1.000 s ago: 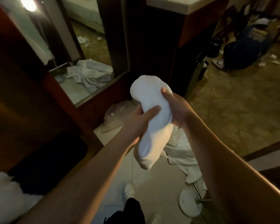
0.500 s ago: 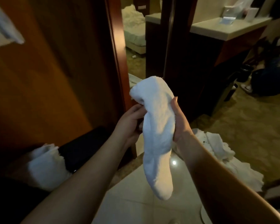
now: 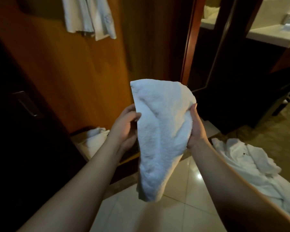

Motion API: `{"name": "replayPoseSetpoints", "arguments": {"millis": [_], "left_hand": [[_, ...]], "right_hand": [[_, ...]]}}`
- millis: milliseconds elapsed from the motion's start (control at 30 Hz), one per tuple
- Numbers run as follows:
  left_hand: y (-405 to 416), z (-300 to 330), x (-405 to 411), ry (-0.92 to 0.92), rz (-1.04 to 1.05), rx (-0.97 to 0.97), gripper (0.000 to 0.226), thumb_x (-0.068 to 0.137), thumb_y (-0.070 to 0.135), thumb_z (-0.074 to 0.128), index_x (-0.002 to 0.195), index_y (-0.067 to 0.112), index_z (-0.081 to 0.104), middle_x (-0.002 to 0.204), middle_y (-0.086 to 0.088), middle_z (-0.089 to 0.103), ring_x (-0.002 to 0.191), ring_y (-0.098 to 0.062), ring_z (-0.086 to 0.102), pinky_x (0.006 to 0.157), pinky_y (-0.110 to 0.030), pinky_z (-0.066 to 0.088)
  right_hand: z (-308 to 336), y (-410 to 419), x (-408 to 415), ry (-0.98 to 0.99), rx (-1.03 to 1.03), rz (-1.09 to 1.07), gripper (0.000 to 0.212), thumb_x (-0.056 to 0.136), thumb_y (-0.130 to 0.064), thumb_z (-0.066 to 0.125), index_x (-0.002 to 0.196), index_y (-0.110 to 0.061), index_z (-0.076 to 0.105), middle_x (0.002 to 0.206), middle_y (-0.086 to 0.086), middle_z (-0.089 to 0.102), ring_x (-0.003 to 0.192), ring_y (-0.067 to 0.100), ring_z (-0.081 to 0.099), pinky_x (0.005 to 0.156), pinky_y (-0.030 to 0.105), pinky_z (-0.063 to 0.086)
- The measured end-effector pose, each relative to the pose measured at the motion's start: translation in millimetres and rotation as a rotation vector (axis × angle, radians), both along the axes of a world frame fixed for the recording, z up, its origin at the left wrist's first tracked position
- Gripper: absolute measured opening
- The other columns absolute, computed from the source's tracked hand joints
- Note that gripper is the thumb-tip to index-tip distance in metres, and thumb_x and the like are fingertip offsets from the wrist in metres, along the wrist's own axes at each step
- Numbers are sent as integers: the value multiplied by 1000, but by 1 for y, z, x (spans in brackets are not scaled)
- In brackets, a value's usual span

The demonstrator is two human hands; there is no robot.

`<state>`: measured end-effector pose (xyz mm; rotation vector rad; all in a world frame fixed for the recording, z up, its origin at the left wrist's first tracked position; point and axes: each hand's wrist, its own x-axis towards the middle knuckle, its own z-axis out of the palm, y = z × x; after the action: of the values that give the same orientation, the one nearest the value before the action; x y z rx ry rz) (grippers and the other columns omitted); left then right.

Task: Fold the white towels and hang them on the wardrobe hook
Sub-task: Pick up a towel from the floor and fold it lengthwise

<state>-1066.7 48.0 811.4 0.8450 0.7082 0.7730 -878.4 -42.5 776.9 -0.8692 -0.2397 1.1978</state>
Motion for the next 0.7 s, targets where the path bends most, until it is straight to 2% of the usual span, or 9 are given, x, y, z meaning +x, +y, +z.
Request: {"name": "replayPoseSetpoints", "arguments": {"millis": [67, 167, 233, 300, 367, 433, 533, 600, 700], "left_hand": [[-2, 6, -22, 36, 31, 43, 32, 95, 1, 51, 126, 8, 59, 107, -16, 70, 94, -29, 68, 82, -44, 55], [-8, 9, -51, 30, 81, 104, 24, 99, 14, 57, 123, 12, 62, 110, -12, 74, 100, -28, 72, 76, -39, 59], [-10, 6, -65, 86, 147, 154, 21, 100, 21, 57, 119, 12, 63, 107, -8, 76, 98, -24, 73, 75, -36, 59], [-9, 0, -82, 254, 240, 269, 19, 102, 28, 55, 109, 16, 68, 98, -2, 77, 92, -21, 74, 76, -34, 57], [-7, -6, -97, 511, 322, 469, 26, 103, 37, 50, 95, 22, 70, 89, 2, 75, 86, -18, 71, 77, -36, 52], [-7, -9, -110, 714, 384, 655, 32, 105, 37, 45, 88, 21, 67, 82, 4, 68, 79, -14, 64, 74, -36, 47], [-2, -12, -121, 831, 428, 747, 32, 106, 30, 45, 90, 14, 67, 81, 0, 65, 78, -17, 61, 76, -45, 51], [1, -13, -122, 827, 439, 720, 27, 104, 29, 48, 91, 15, 68, 81, -1, 66, 79, -20, 63, 78, -50, 54], [-1, -16, -114, 800, 453, 664, 21, 101, 34, 53, 110, 23, 68, 88, 8, 69, 81, -14, 66, 79, -49, 58]], "right_hand": [[0, 5, -20, -17, -8, 23, 68, 73, -64, 60, 122, -18, 67, 117, 12, 73, 104, 29, 72, 88, 46, 54], [-8, 12, -45, -15, -14, 70, 75, 75, -63, 64, 133, -16, 62, 129, 13, 68, 117, 33, 66, 103, 52, 48], [-15, 16, -53, 5, -12, 89, 78, 76, -62, 68, 137, -15, 59, 133, 14, 65, 121, 34, 63, 107, 55, 45], [-21, 18, -62, 15, 0, 127, 82, 75, -62, 71, 142, -16, 55, 136, 13, 63, 123, 36, 61, 107, 57, 45], [-25, 19, -69, 1, 30, 175, 81, 80, -60, 70, 146, -18, 49, 139, 13, 61, 124, 37, 60, 104, 56, 48], [-25, 19, -76, -20, 41, 186, 80, 82, -58, 71, 147, -19, 47, 140, 13, 60, 125, 37, 60, 101, 55, 51], [-27, 20, -81, -69, 45, 169, 92, 73, -55, 82, 148, -17, 45, 141, 13, 59, 127, 35, 59, 104, 53, 49], [-25, 19, -85, -89, 66, 171, 77, 85, -49, 70, 149, -16, 44, 141, 13, 60, 127, 33, 59, 102, 50, 51], [-29, 21, -86, -109, 65, 192, 60, 93, -40, 56, 147, -15, 45, 138, 13, 62, 126, 32, 60, 102, 51, 51]]}}
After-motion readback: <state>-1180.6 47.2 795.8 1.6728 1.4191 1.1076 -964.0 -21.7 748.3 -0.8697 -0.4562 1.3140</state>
